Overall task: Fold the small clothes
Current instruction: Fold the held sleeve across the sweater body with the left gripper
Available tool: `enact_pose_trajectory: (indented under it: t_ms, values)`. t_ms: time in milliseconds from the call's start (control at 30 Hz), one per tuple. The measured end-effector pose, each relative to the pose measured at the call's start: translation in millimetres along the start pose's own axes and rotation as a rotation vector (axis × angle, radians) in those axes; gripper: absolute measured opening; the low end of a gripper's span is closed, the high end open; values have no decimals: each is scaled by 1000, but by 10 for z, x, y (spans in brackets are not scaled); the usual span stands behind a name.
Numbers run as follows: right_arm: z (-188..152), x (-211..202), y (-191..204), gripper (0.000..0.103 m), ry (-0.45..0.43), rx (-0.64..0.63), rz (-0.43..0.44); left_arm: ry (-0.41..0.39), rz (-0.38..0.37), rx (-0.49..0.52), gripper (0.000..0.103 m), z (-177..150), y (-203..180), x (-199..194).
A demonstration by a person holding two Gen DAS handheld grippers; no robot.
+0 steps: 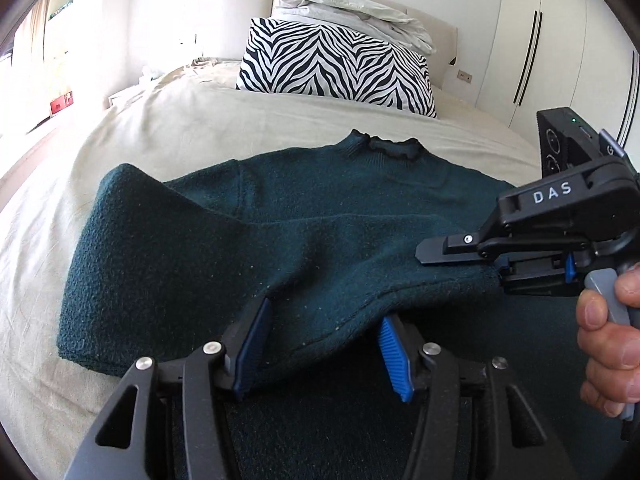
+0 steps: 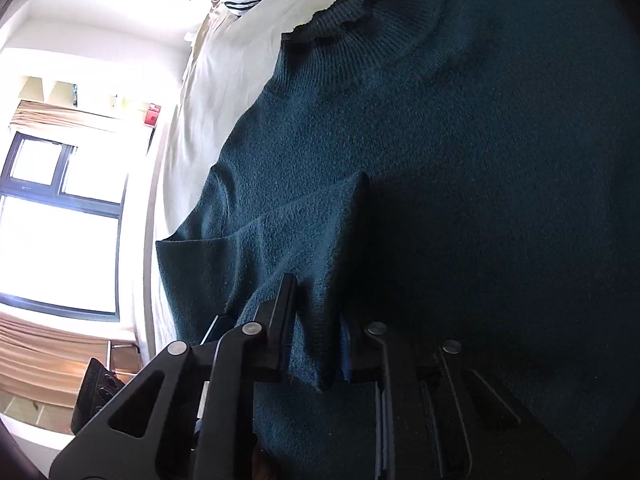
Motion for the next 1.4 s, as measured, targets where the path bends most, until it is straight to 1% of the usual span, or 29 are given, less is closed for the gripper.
enact_pose_trajectory:
  t_ms: [67, 133, 200, 333, 400, 467, 567, 633, 700, 767, 833, 900, 1000, 1033, 1067, 1133, 1167, 1267, 1333, 1400]
  values:
    - [55, -61, 109, 8, -18, -77, -29, -13, -17, -37, 60, 3, 61, -55]
    - [106, -178, 212, 7, -32, -131, -34, -21, -24, -70, 60, -4, 121, -95]
    - [172, -348, 281, 7, -57, -182, -59, -29, -20, -95, 61, -9, 175, -139]
    - [388, -749, 232, 7, -115, -205, -86, -62, -39, -129, 61, -7, 225, -237]
    - [519, -907, 71, 7, -140, -182, -108, -66, -44, -146, 61, -33, 261, -266]
    - [595, -1095, -194, 7, -161, -158, -142, -74, -49, -173, 62, -50, 310, -293]
    - [726, -1200, -584, 7, -183, -102, -199, -79, -53, -221, 64, -58, 402, -318]
    - [764, -1206, -832, 7, -183, -54, -214, -70, -54, -246, 64, -67, 451, -310]
    - [757, -1172, -994, 7, -174, -24, -222, -61, -68, -271, 64, -54, 486, -303]
    - [711, -1044, -1115, 7, -168, -17, -221, -76, -85, -314, 64, 2, 564, -350]
    - [697, -982, -1157, 7, -170, -17, -216, -95, -83, -347, 64, 120, 686, -366]
    - [658, -992, -1191, 7, -174, -5, -198, -96, -104, -391, 63, 257, 835, -314]
    - [666, -961, -1195, 7, -170, -9, -185, -78, -181, -464, 58, 481, 1035, -142]
    - [669, -968, -1195, 7, -171, -18, -184, -69, -208, -479, 51, 542, 1094, -84]
    - [683, -974, -1189, 7, -173, -24, -184, -62, -223, -489, 49, 615, 1132, -17]
    - [714, -968, -1183, 7, -174, -22, -181, -51, -259, -493, 48, 741, 1165, 85]
    - [723, -966, -1186, 7, -173, -18, -180, -44, -266, -482, 44, 791, 1166, 144]
    - [750, -977, -1148, 7, -179, -42, -195, 1, -286, -440, 43, 871, 1108, 353]
    - [763, -1001, -1092, 7, -187, -74, -211, 34, -260, -418, 41, 843, 1101, 495]
    - [784, -1043, -1050, 7, -200, -93, -215, 84, -234, -406, 41, 717, 1101, 656]
Point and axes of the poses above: each gripper's, at about its wrist camera, not at the fingertips, and x roughly the way its jaws point, y to its left, z to its top, the point moved 9 cm from there along x, roughly the way its jaws point, and after that the axes turned 3 degrees about -y, right-handed, at the moved point
